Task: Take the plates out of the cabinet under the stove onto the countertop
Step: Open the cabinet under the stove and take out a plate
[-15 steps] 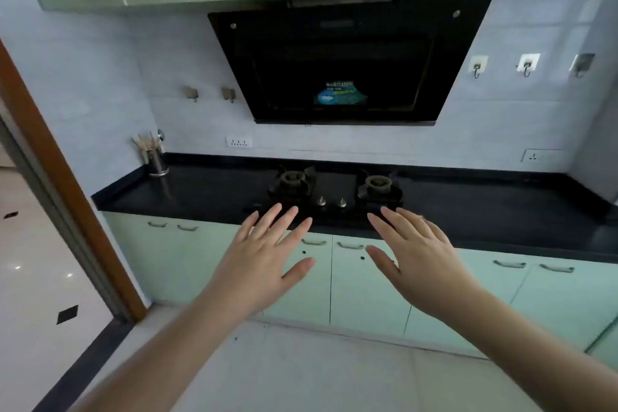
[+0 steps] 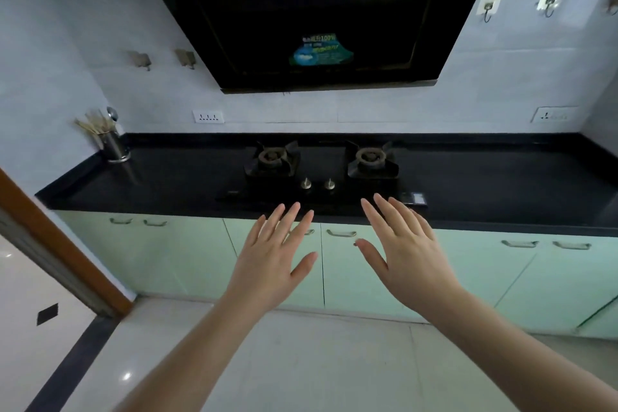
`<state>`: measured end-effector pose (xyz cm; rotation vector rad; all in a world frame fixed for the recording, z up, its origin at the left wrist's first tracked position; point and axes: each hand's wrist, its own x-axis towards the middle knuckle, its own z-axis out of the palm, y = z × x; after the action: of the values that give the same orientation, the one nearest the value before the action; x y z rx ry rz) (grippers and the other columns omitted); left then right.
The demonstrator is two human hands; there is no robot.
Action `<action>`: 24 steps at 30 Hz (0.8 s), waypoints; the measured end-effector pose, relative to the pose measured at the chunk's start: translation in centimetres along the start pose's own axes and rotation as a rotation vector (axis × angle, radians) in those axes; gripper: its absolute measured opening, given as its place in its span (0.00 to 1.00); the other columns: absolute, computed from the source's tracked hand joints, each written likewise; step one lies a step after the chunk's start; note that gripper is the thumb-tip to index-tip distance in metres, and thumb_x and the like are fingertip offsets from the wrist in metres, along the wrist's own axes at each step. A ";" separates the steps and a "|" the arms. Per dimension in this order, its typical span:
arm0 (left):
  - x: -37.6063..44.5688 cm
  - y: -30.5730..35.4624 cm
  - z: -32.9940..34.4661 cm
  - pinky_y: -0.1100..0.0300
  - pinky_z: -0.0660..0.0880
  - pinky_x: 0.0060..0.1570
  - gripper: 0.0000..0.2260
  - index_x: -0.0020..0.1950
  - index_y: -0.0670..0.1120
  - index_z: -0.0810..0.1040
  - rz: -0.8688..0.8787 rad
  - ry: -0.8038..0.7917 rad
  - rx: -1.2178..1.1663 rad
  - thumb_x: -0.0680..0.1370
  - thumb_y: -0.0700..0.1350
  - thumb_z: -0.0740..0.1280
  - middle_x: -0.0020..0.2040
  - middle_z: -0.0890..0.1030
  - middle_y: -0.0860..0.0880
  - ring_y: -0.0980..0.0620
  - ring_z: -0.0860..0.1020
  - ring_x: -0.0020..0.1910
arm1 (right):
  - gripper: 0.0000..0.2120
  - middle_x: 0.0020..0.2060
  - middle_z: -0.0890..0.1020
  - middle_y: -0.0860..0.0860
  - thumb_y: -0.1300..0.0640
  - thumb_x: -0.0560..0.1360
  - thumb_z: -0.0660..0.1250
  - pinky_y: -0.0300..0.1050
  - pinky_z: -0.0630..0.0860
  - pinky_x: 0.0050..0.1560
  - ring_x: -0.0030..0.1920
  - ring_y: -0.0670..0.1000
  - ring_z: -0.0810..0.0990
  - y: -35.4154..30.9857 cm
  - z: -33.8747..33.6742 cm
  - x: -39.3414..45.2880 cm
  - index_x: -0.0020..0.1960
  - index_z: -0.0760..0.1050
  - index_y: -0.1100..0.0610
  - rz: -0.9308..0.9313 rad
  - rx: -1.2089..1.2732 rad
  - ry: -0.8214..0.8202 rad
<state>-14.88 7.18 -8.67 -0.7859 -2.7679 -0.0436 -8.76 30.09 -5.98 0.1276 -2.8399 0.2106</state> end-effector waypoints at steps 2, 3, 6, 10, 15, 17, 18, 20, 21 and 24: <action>1.6 -0.1 1.6 0.48 0.51 0.75 0.30 0.81 0.51 0.53 -0.040 -0.019 -0.032 0.82 0.63 0.47 0.81 0.55 0.49 0.47 0.53 0.79 | 0.32 0.76 0.63 0.51 0.36 0.80 0.41 0.53 0.57 0.75 0.76 0.54 0.60 1.3 1.5 1.4 0.78 0.56 0.51 0.032 0.040 -0.010; 1.8 -0.1 2.3 0.48 0.52 0.75 0.30 0.81 0.51 0.52 -0.042 -0.041 -0.040 0.82 0.63 0.48 0.81 0.54 0.50 0.47 0.52 0.79 | 0.32 0.76 0.63 0.51 0.36 0.80 0.40 0.53 0.57 0.75 0.76 0.54 0.60 1.6 2.2 1.5 0.78 0.56 0.51 0.033 0.058 -0.015; 3.6 -0.7 5.6 0.46 0.48 0.76 0.30 0.81 0.53 0.48 -0.018 -0.115 -0.027 0.81 0.64 0.44 0.81 0.46 0.52 0.48 0.45 0.79 | 0.31 0.77 0.60 0.50 0.37 0.80 0.38 0.51 0.53 0.76 0.77 0.52 0.56 2.9 5.4 3.6 0.79 0.52 0.49 0.034 0.139 -0.062; 5.7 -2.3 8.7 0.50 0.40 0.76 0.31 0.81 0.54 0.49 -0.031 -0.172 -0.001 0.80 0.65 0.42 0.81 0.45 0.52 0.50 0.40 0.79 | 0.29 0.79 0.48 0.46 0.36 0.79 0.32 0.48 0.39 0.76 0.78 0.48 0.42 3.2 10.1 5.9 0.77 0.35 0.45 0.020 0.196 -0.115; 7.9 -4.8 11.7 0.48 0.47 0.76 0.30 0.80 0.52 0.56 -0.058 -0.201 -0.033 0.81 0.64 0.47 0.81 0.52 0.50 0.48 0.48 0.80 | 0.29 0.78 0.44 0.46 0.37 0.80 0.35 0.47 0.36 0.74 0.76 0.48 0.37 3.1 14.3 9.2 0.78 0.37 0.47 0.034 0.175 -0.140; 8.7 -6.1 13.2 0.48 0.46 0.77 0.30 0.81 0.52 0.54 -0.047 -0.213 -0.037 0.81 0.64 0.46 0.81 0.51 0.50 0.49 0.45 0.80 | 0.30 0.78 0.47 0.48 0.38 0.81 0.37 0.48 0.38 0.74 0.76 0.49 0.39 3.0 15.9 10.7 0.79 0.41 0.49 0.051 0.152 -0.157; 9.2 -6.8 14.0 0.47 0.47 0.77 0.30 0.81 0.52 0.54 -0.042 -0.213 -0.044 0.82 0.64 0.46 0.81 0.51 0.50 0.49 0.45 0.80 | 0.30 0.78 0.49 0.48 0.38 0.81 0.38 0.49 0.40 0.75 0.77 0.49 0.41 3.0 16.8 11.4 0.79 0.43 0.49 0.063 0.145 -0.164; 10.3 -8.5 15.3 0.46 0.50 0.76 0.29 0.80 0.51 0.55 -0.034 -0.205 -0.065 0.82 0.63 0.47 0.81 0.53 0.49 0.48 0.48 0.80 | 0.29 0.78 0.51 0.49 0.38 0.81 0.38 0.50 0.42 0.75 0.77 0.50 0.44 2.8 18.5 12.7 0.79 0.43 0.49 0.088 0.117 -0.184; 10.8 -9.5 16.0 0.46 0.50 0.76 0.29 0.80 0.50 0.56 -0.028 -0.201 -0.077 0.82 0.62 0.48 0.81 0.54 0.49 0.47 0.49 0.80 | 0.29 0.78 0.52 0.50 0.38 0.81 0.38 0.50 0.43 0.75 0.77 0.51 0.45 2.7 19.4 13.4 0.78 0.43 0.49 0.101 0.101 -0.196; 11.7 -12.6 18.1 0.46 0.53 0.75 0.29 0.80 0.49 0.58 0.005 -0.209 -0.123 0.82 0.61 0.49 0.80 0.56 0.48 0.46 0.52 0.79 | 0.30 0.79 0.55 0.50 0.38 0.81 0.37 0.51 0.45 0.76 0.78 0.53 0.49 2.1 21.8 14.9 0.78 0.41 0.49 0.155 0.069 -0.251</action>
<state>-35.39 4.27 -22.54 -0.8743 -2.9842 -0.1393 -29.34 27.80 -22.52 -0.0570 -3.0959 0.3481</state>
